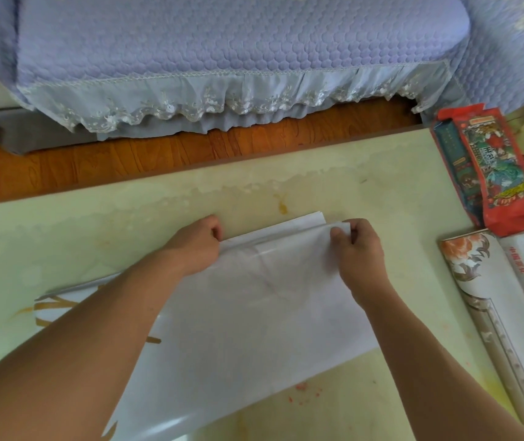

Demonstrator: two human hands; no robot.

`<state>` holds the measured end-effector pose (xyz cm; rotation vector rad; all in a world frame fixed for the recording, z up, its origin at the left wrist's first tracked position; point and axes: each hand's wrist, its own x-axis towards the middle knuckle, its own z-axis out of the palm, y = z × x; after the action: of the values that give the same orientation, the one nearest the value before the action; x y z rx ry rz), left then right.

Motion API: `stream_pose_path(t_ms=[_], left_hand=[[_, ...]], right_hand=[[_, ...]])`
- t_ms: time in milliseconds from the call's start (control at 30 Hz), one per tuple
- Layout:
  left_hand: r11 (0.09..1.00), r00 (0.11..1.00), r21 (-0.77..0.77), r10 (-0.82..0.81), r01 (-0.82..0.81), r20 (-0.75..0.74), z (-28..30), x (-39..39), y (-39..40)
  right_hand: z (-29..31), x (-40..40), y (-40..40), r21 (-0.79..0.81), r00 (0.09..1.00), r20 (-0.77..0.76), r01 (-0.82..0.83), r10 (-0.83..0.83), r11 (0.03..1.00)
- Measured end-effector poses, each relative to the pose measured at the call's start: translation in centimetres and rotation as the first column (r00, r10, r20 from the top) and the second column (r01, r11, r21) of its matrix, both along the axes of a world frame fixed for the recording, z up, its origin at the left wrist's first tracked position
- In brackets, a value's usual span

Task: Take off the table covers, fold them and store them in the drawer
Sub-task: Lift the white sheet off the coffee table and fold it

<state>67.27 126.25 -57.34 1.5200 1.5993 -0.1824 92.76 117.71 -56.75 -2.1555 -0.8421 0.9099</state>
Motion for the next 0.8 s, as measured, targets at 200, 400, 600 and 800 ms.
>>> stream_pose_path(t_ms=[200,400,600,800], left_hand=[[0.999,0.999,-0.015,0.036,-0.036,0.018,0.0,-0.1,-0.1],[0.994,0.994,-0.013,-0.11,0.11,0.005,0.1,-0.5,-0.6],[0.959,0.957,0.123,-0.232,0.255,-0.175,-1.2,-0.2,-1.0],[0.896,0.953,0.332,-0.258,0.297,-0.157,-2.0,0.0,-2.6]], right_hand=[[-1.8,-0.4,3.4,-0.172,0.999,-0.012,0.046,-0.048,0.984],[-1.3,-0.8,4.9,-0.063,0.988,-0.113,0.099,-0.105,0.993],[-3.0,-1.9,6.1,-0.209,0.983,0.183,0.056,-0.017,0.976],[-3.1,-1.2,6.0,-0.258,0.989,0.138,0.083,-0.048,0.963]])
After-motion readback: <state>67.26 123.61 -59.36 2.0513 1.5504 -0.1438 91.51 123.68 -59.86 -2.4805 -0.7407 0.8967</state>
